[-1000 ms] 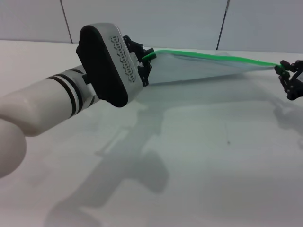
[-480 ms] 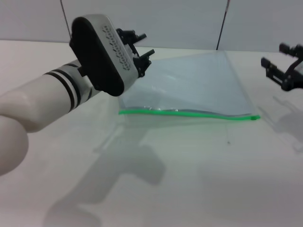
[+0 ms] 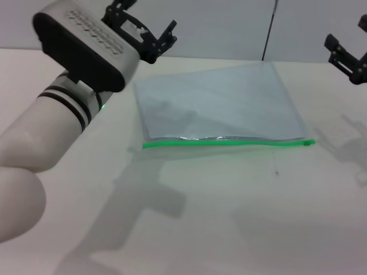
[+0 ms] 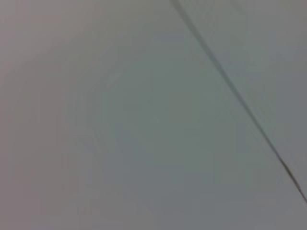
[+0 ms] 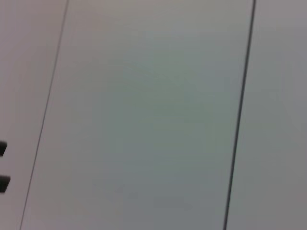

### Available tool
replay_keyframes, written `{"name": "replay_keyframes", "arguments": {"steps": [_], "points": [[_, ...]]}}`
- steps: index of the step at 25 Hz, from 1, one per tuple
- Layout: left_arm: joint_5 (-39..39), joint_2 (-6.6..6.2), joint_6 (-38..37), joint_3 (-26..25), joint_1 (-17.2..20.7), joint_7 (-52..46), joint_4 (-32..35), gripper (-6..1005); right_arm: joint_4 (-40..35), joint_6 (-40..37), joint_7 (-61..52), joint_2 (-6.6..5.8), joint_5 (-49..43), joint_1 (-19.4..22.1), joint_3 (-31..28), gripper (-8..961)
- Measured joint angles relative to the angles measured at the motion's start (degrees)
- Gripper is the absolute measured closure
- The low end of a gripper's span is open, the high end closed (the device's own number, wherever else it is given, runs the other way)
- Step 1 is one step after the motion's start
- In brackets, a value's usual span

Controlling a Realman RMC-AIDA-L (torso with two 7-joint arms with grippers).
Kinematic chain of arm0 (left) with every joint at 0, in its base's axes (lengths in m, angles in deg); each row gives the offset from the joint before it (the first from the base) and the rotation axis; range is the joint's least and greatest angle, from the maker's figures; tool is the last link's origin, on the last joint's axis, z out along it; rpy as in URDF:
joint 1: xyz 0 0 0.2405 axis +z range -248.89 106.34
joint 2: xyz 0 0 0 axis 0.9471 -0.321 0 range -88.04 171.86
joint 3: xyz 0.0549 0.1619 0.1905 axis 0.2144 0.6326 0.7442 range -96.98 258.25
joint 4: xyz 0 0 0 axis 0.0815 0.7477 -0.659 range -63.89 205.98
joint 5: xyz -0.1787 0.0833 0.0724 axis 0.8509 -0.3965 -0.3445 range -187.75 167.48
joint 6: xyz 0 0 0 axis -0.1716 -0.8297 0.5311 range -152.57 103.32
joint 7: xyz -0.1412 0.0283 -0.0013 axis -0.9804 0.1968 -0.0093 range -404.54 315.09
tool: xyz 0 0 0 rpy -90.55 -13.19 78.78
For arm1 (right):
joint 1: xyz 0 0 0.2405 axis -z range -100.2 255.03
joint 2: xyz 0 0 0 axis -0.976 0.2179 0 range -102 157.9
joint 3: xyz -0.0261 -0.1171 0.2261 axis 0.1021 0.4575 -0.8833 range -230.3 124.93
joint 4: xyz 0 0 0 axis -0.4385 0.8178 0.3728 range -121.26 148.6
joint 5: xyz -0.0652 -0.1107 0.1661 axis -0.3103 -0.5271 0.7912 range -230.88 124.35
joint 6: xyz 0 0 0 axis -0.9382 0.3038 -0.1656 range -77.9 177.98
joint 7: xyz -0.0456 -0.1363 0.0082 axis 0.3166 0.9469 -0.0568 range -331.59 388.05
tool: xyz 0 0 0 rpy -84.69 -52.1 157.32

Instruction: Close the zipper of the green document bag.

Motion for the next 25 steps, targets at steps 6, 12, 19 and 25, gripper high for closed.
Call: {"name": "replay_keyframes", "arguments": {"steps": [6,12,19,25], "points": [[2.1,-0.17,4.6,1.0,-0.5,-8.6,-3.2,224,6.3,0.1,12.5,0.33,21.0,-2.1,12.8,172],[1.6,-0.71,6.1,0.8,-0.9,-13.7,-4.1,134,11.6,3.5,19.2,0.35,37.3,-5.2,20.0,174],[1.5,-1.51,11.6,2.0,-0.9,-14.9,-5.1,135,12.1,11.1,22.2,0.45,49.9,-7.3,22.6,176],[1.5,-1.84,12.8,2.7,-1.6,-15.8,-7.4,136,11.3,14.9,24.8,0.58,57.3,-8.3,26.3,178]]}}
